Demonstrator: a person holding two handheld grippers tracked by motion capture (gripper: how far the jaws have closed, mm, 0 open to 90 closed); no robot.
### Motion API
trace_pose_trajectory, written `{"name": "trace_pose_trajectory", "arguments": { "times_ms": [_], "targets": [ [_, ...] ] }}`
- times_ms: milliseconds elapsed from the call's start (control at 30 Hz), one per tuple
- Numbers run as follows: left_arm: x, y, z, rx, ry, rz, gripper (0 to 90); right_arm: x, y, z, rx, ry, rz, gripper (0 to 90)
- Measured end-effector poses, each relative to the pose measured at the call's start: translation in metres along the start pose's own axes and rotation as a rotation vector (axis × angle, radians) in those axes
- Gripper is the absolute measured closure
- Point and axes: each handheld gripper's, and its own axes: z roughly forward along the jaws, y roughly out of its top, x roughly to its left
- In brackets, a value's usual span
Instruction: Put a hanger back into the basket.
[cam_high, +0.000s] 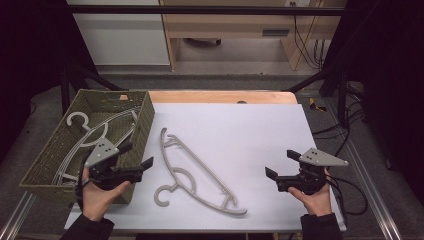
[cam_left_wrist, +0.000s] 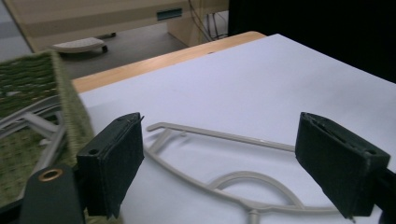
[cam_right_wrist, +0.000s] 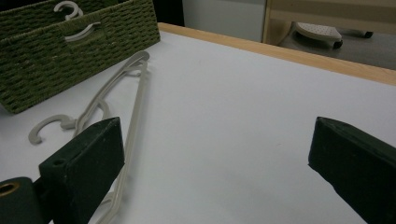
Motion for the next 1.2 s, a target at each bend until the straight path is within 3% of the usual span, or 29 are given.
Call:
{"name": "trace_pose_trajectory", "arguments": {
  "times_ms": [267,533,933,1200],
  "targets": [
    [-0.022,-0.015,0.02,0.02,-0.051,0.004,16.5,0.0,-0.001,0.0,0.004,0.003,-0.005,3.5],
    [-0.035,-0.031,0.042,0.091,-0.084,0.011,17.6,0.001,-0.001,0.0,0.005,-0.001,-0.004,3.5],
    [-0.031,-0.059,0.059,0.212,-0.11,-0.002,22.3,0.003,-0.002,0.002,0.013,0.006,-0.008,3.8],
    [-0.027,-0.068,0.077,0.258,-0.062,-0.041,25.1,0.005,-0.004,0.006,0.033,0.014,-0.019,4.3]
  ]
}}
